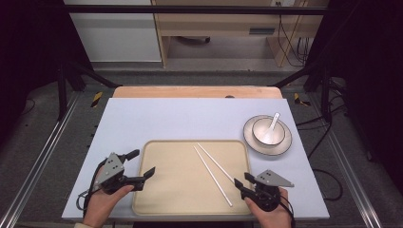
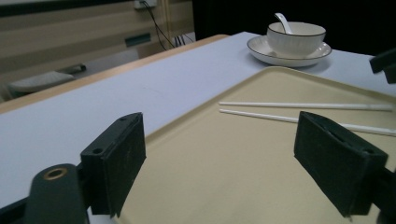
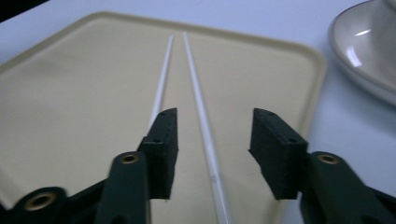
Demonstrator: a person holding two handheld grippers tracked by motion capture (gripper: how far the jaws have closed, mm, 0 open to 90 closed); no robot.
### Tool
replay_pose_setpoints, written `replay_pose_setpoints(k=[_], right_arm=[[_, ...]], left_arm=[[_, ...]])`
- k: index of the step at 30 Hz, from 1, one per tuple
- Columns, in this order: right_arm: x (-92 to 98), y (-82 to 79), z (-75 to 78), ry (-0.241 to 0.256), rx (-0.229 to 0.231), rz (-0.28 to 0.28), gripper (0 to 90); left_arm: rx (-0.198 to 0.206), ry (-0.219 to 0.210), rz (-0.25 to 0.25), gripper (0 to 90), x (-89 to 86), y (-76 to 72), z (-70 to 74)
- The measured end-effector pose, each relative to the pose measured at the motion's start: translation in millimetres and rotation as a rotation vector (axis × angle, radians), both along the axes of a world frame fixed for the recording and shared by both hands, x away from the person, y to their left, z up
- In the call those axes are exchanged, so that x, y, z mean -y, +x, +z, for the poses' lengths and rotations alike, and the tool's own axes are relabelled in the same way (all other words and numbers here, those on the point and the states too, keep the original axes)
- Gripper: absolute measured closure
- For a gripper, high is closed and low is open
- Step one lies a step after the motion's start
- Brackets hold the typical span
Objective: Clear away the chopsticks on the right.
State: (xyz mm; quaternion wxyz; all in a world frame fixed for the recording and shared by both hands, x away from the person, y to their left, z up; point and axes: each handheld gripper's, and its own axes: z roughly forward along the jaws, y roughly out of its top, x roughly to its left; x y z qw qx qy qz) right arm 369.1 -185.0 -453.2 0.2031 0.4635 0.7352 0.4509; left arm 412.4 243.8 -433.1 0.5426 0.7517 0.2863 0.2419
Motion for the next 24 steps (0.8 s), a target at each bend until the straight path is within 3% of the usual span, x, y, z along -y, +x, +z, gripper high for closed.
replay_pose_setpoints(k=[1,2,3,5,6,8,12,13,16,17,18,21,24], right_arm=[[10.5,3.5,2.4,-0.003,0.033,-0.037,37.8],[10.5,3.5,2.4,-0.003,0.033,-0.037,37.8],[16.1,5.6,3.3,-0.008,0.047,-0.053,34.0],[30.3,9.0,5.0,-0.016,0.082,-0.085,23.2],[35.0,10.4,5.3,-0.017,0.095,-0.09,19.3],[48.2,13.0,4.4,-0.029,0.112,-0.089,12.4],[65.6,14.3,2.1,-0.058,0.145,-0.088,10.0],[69.9,14.5,2.2,-0.05,0.147,-0.098,12.1],[72.8,14.3,2.4,-0.047,0.147,-0.109,14.2],[73.1,14.2,2.1,-0.05,0.149,-0.116,18.7],[73.1,14.2,2.1,-0.05,0.149,-0.116,18.7],[70.9,12.9,2.1,-0.084,0.209,-0.114,21.3],[70.7,12.7,1.5,-0.089,0.204,-0.125,20.8]], left_arm=[[-0.025,0.033,-0.007,22.6,11.5,4.7,-0.1],[-0.025,0.033,-0.007,26.4,11.5,4.7,-0.1],[-0.05,0.058,-0.019,26.4,20.5,9.0,-1.3],[-0.075,0.085,-0.027,41.5,30.3,13.9,-3.1],[-0.092,0.104,-0.034,41.5,36.9,17.3,-4.6],[-0.132,0.146,-0.044,52.7,50.0,24.7,-8.0],[-0.21,0.204,-0.076,71.3,76.4,39.1,-17.4],[-0.235,0.242,-0.093,78.4,90.0,45.4,-21.9],[-0.267,0.259,-0.11,84.4,102.2,51.1,-25.2],[-0.311,0.268,-0.118,89.0,113.0,56.5,-28.1],[-0.311,0.268,-0.118,89.4,113.0,56.5,-28.1],[-0.344,0.293,-0.112,89.6,129.2,65.6,-34.3],[-0.344,0.314,-0.11,89.6,135.5,69.2,-36.7]])
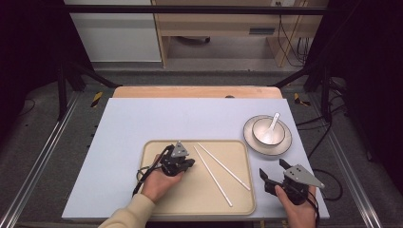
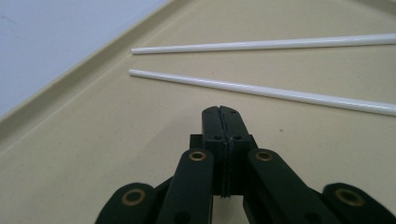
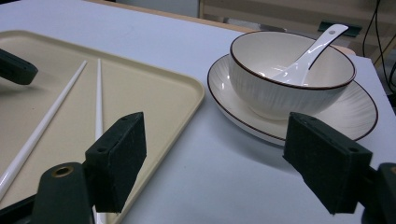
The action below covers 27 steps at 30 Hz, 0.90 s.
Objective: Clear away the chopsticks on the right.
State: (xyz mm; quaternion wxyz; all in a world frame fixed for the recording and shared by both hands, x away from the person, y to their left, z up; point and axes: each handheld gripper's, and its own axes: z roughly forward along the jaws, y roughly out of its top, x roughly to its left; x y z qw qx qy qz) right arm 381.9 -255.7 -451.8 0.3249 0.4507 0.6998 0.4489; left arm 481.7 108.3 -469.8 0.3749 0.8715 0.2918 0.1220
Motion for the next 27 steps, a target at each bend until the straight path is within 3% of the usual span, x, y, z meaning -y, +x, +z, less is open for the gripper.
replay_pose_setpoints(k=[3,12,17,22,27], right_arm=[[1.7,0.6,-0.4,0.012,-0.004,-0.008,20.4],[1.5,1.9,-1.9,0.023,-0.025,-0.01,20.7],[3.2,3.5,-5.1,0.05,-0.043,-0.018,20.8],[4.7,4.0,-5.9,0.071,-0.057,-0.026,21.1],[3.7,5.3,-7.0,0.072,-0.066,-0.023,21.2]], left_arm=[[0.006,0.028,-0.001,89.6,7.6,6.5,-3.1],[0.017,0.041,0.01,89.5,17.9,31.0,-3.6],[0.023,0.028,0.014,89.5,23.4,48.4,-4.5],[0.033,0.022,0.017,89.6,26.3,56.2,-5.2],[0.036,0.033,-0.015,89.6,32.6,63.5,-4.7]])
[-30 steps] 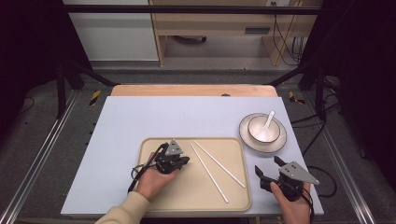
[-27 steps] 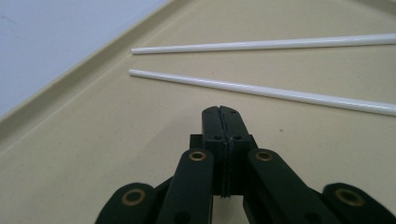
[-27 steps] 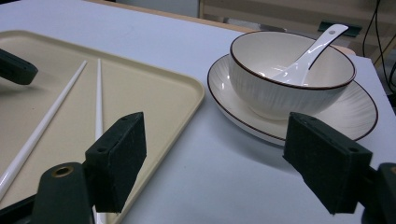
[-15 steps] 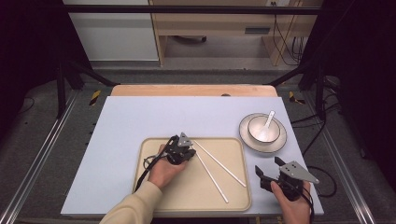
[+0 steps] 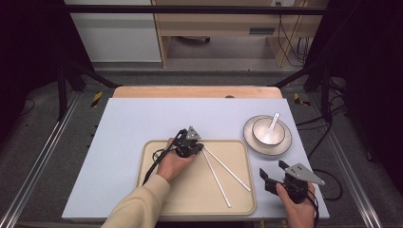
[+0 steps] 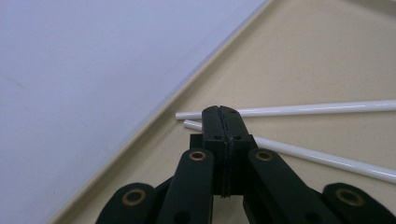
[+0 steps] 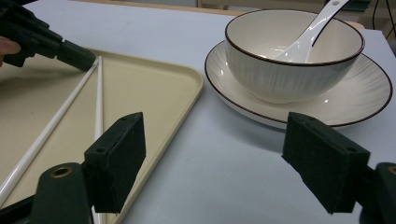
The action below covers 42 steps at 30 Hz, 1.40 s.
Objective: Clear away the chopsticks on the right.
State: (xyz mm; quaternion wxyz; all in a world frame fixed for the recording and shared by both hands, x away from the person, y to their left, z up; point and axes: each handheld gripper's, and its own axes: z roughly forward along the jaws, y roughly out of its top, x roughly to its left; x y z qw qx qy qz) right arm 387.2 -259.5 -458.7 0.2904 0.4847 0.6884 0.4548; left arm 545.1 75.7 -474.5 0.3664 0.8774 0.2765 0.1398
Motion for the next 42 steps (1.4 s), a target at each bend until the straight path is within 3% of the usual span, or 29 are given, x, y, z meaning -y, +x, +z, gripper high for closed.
replay_pose_setpoints(k=[8,16,24,28,30,35,42], right_arm=[[1.6,0.0,-0.1,0.021,-0.008,-0.004,21.5],[2.5,0.8,-1.2,0.022,-0.014,-0.007,22.0],[2.8,1.1,-1.6,0.024,-0.014,-0.009,22.1],[3.6,1.0,-1.8,0.03,-0.023,-0.016,22.1],[3.9,1.1,-1.8,0.033,-0.026,-0.019,22.2],[3.9,1.2,-1.7,0.033,-0.027,-0.019,22.3],[4.3,2.0,-2.5,0.034,-0.033,-0.02,22.4]], left_arm=[[0.009,0.01,-0.057,89.6,23.8,4.5,0.2],[0.002,-0.013,-0.125,89.6,50.7,-1.7,-2.1],[-0.005,0.006,-0.221,89.6,73.0,-24.3,-1.1],[-0.019,0.012,-0.247,89.6,73.7,-35.9,0.2],[-0.035,0.036,-0.272,89.6,73.4,-48.1,2.7],[-0.036,0.037,-0.281,89.5,74.9,-57.7,2.9],[-0.042,-0.006,-0.254,89.6,85.4,-54.8,-0.3]])
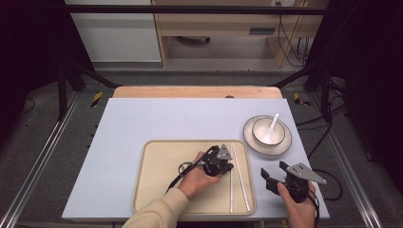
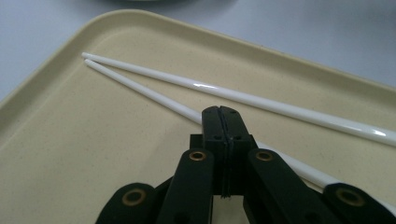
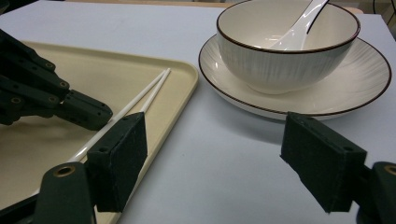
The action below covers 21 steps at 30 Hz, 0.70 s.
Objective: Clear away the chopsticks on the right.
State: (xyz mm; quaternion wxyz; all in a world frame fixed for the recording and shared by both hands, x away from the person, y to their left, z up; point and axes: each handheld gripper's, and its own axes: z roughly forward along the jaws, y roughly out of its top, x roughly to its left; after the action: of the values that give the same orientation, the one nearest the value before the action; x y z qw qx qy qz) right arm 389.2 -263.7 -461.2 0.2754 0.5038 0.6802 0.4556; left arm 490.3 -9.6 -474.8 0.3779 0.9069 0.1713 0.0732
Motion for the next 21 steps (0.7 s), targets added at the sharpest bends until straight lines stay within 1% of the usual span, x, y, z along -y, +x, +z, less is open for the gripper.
replay_pose_setpoints(k=[1,5,8,10,14,15,17,21], right_arm=[[0.4,0.4,-0.5,-0.005,-0.002,-0.004,22.4],[1.0,0.6,-0.8,-0.001,-0.009,-0.006,22.4],[1.5,0.3,-1.0,0.004,-0.014,-0.007,22.3],[1.2,0.4,-1.1,0.004,-0.015,-0.006,22.3],[1.1,0.3,-1.1,0.004,-0.014,-0.006,22.2],[1.3,0.4,-1.1,0.004,-0.014,-0.006,22.2],[1.3,0.3,-1.1,0.005,-0.014,-0.008,22.1],[1.3,0.4,-1.2,0.007,-0.011,-0.005,21.5]], left_arm=[[0.0,-0.007,0.003,89.6,1.3,0.5,-0.5],[-0.012,-0.01,0.002,89.6,5.3,0.3,-0.5],[-0.01,-0.016,-0.014,89.6,8.8,-3.6,-0.9],[-0.008,-0.009,-0.025,89.6,12.1,-6.7,-0.4],[0.004,-0.01,-0.029,89.6,14.8,-8.2,-1.0],[0.0,-0.017,-0.027,89.6,15.0,-8.2,-1.3],[0.0,-0.013,-0.03,89.6,14.6,-8.3,-0.8],[0.009,-0.021,-0.028,89.6,10.9,-8.8,3.0]])
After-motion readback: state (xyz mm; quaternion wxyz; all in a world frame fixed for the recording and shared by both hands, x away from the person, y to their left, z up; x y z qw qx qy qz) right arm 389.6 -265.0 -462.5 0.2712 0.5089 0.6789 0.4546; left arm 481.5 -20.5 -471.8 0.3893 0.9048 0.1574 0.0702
